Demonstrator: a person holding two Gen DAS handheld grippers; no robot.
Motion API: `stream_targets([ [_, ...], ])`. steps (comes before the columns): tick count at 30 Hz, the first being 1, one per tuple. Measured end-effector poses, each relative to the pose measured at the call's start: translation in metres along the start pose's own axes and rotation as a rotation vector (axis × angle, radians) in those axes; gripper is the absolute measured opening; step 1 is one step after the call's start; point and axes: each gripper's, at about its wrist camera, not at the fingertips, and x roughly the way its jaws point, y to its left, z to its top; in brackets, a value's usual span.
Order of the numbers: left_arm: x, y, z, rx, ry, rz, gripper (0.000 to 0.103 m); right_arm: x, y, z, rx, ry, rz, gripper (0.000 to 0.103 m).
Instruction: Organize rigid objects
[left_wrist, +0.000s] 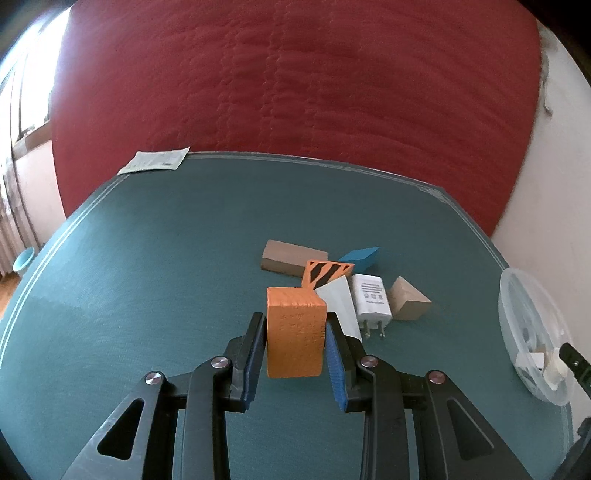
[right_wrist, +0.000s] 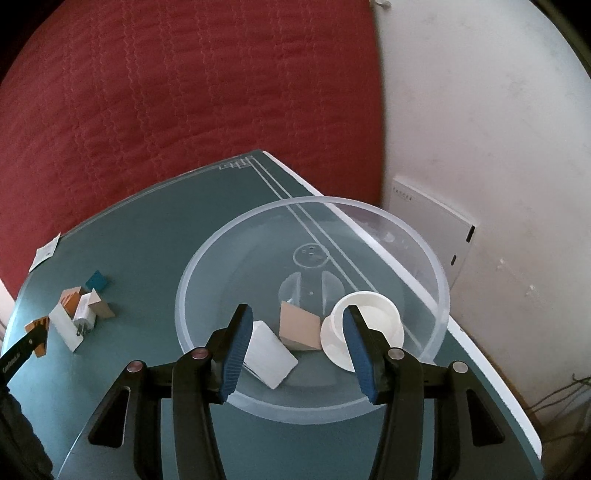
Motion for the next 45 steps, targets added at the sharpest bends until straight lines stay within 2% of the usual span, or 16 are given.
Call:
stream_targets([
  [12,-0.012,-0.021,-0.002,0.075,-0.027,0.007,0.031,-0.005,-0.016,-0.004,0.000,-0.001,0.003,0.053],
  [20,-0.010,-0.003,-0.006,0.023,0.002,0.010,0.033,-0.004,-0.027,-0.011,0.013,0.003,0.024,0.054],
  [22,-0.008,0.005,-0.007,-0.002,0.021,0.009,0.042,-0.002,-0.027,-0.012,0.016,0.008,0.032,0.054],
  [23,-0.007,0.008,-0.008,-0.013,0.026,0.010,0.051,-0.002,-0.027,-0.013,0.016,0.011,0.036,0.055],
  [24,-0.007,0.011,-0.008,-0.022,0.027,0.017,0.055,-0.001,-0.026,-0.013,0.015,0.012,0.041,0.055],
  [27,-0.006,0.013,-0.009,-0.026,0.032,0.027,0.059,0.000,-0.024,-0.015,0.010,0.015,0.057,0.055],
  [30,-0.004,0.010,-0.009,-0.028,0.047,0.013,0.072,0.001,-0.023,-0.017,0.008,0.019,0.073,0.056],
  [34,-0.002,0.000,-0.006,0.008,0.037,0.019,0.072,0.005,-0.024,-0.019,0.011,0.025,0.083,0.056],
  [35,0.000,-0.004,-0.005,0.026,0.033,0.022,0.072,0.004,-0.024,-0.019,0.010,0.022,0.082,0.056],
  [37,0.006,-0.008,-0.003,0.041,0.040,0.025,0.063,0.004,-0.024,-0.020,0.006,0.021,0.086,0.056],
  [39,0.016,-0.009,-0.003,0.046,0.069,0.018,0.040,0.003,-0.023,-0.022,0.002,0.020,0.091,0.056],
  [40,0.019,-0.008,-0.003,0.043,0.084,0.012,0.035,0.002,-0.023,-0.022,-0.003,0.018,0.093,0.056],
  [41,0.025,-0.006,-0.005,0.034,0.105,0.008,0.032,0.001,-0.023,-0.023,-0.008,0.016,0.093,0.056],
  [45,0.021,-0.007,-0.006,0.039,0.104,0.009,0.032,-0.002,-0.021,-0.025,-0.032,0.003,0.092,0.056],
])
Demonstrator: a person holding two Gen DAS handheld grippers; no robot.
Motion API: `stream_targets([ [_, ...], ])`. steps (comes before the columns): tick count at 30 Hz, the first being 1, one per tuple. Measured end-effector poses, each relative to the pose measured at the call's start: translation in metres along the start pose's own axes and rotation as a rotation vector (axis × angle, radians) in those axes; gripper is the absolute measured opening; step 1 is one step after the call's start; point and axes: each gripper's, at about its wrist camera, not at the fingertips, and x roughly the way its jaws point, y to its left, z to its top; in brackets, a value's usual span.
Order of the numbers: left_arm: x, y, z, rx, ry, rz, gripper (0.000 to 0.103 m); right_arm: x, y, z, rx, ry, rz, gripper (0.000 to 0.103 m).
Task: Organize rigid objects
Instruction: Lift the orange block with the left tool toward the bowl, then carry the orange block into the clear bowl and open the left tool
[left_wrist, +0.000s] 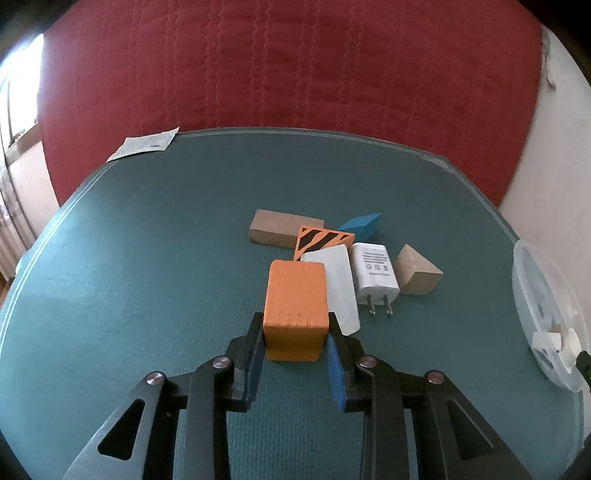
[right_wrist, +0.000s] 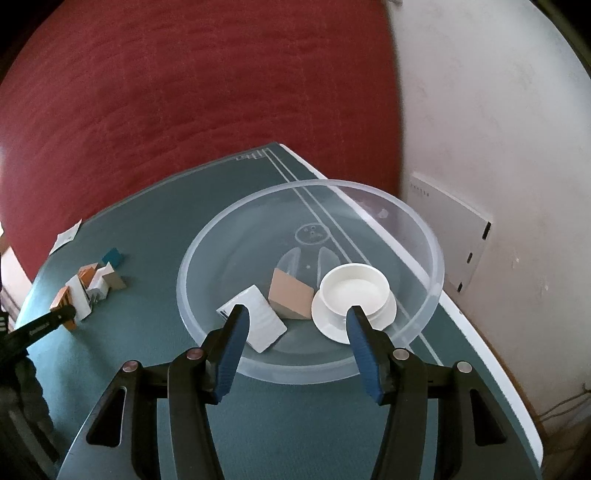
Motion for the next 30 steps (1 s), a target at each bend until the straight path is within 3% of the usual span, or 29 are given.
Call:
stream_targets([
  [12,-0.040,-0.033,0.010,0.045,-0.077,-0.043,0.031,-0.002,-0.006,0.001,-0.036,-0.013,-0.037,0.056],
  [18,-0.051,-0.074,0.015,0.130,-0.087,-0.115,0.032,-0.002,-0.014,0.004,-0.040,-0.014,-0.045,0.056],
  [30,-0.057,-0.169,0.004,0.297,-0.026,-0.294,0.032,-0.004,-0.032,0.008,-0.021,-0.023,-0.050,0.056],
])
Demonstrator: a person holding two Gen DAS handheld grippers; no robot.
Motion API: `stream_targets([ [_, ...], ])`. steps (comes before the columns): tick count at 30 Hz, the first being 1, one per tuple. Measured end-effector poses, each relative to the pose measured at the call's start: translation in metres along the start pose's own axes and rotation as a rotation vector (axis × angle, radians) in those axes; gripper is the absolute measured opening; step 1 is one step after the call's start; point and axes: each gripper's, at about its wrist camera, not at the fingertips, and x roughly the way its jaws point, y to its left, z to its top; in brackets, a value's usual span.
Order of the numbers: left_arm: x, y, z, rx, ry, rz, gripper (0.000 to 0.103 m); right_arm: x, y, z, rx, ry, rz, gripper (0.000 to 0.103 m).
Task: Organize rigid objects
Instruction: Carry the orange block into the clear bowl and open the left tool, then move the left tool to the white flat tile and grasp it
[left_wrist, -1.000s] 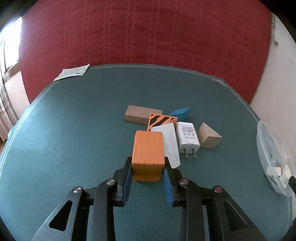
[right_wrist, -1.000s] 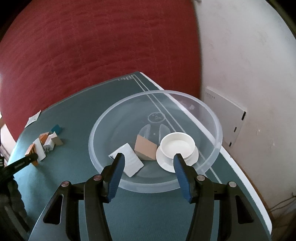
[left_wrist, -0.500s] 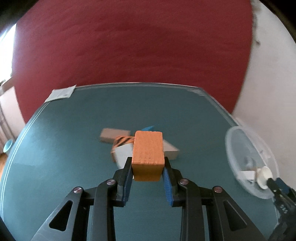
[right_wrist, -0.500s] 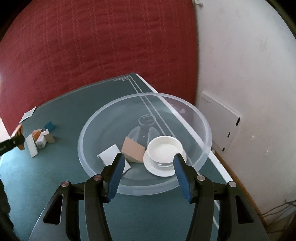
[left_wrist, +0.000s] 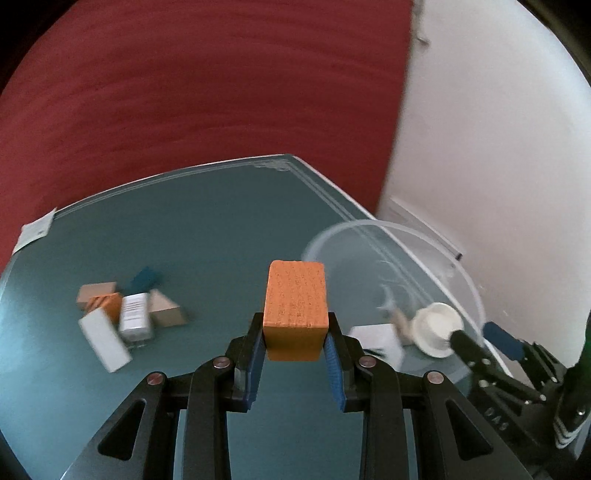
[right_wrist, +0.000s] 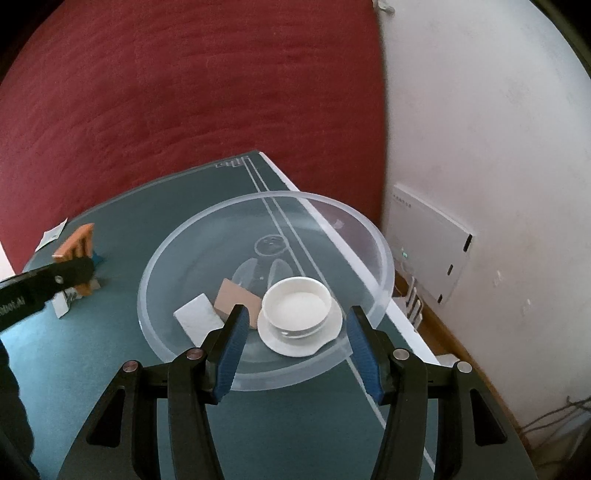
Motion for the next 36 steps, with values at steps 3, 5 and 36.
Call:
stream_targets([
  [3,0.007,-0.017,0.004,0.031,0.005,-0.017,0.032,-0.002,-0.003,0.002,0.006,-0.005,0.000,0.056],
  [5,0.012,-0.026,0.005,0.045,0.008,-0.024,0.032,-0.002,-0.006,0.002,0.010,-0.007,-0.001,0.056],
  [36,0.006,0.000,-0.011,-0.016,-0.020,0.139,0.102,-0.002,-0.013,-0.004,0.029,0.009,0.000,0.061],
])
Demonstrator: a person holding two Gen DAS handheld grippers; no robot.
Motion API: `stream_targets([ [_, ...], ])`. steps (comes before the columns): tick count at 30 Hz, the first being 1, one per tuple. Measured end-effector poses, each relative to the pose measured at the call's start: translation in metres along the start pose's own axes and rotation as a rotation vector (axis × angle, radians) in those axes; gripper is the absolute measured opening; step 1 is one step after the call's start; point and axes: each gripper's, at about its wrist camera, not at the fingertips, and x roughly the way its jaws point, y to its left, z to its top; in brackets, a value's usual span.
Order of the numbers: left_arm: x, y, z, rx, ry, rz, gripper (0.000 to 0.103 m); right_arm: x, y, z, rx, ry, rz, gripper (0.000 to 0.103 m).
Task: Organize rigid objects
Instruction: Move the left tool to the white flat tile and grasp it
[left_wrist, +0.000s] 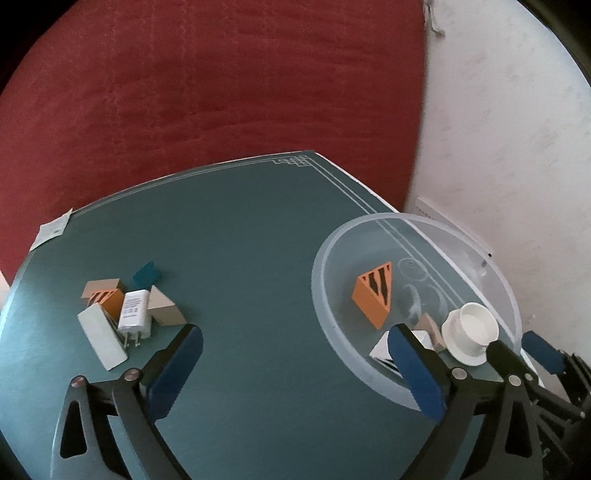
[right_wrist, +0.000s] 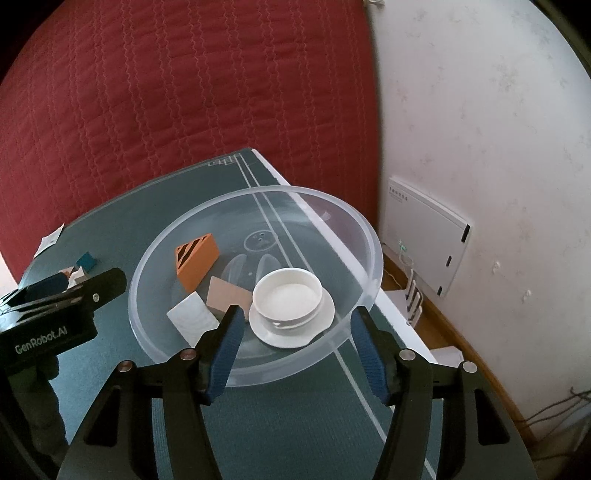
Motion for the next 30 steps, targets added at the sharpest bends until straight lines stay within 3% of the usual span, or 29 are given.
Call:
stream_targets([
  [10,0.001,0.016,-0.009,-0.047,0.010,0.031,0.102,-0.001,0.003,-0.001,0.007,-0.018,0.011,0.064],
  [12,0.001,0.023,-0.009,-0.059,0.011,0.042,0.102,-0.002,0.004,-0.002,0.009,-0.021,0.016,0.069],
  [30,-0.003,0.112,-0.015,-0.263,0.006,0.190,0.102,-0.010,0.021,-0.003,0.003,-0.029,0.065,0.073],
])
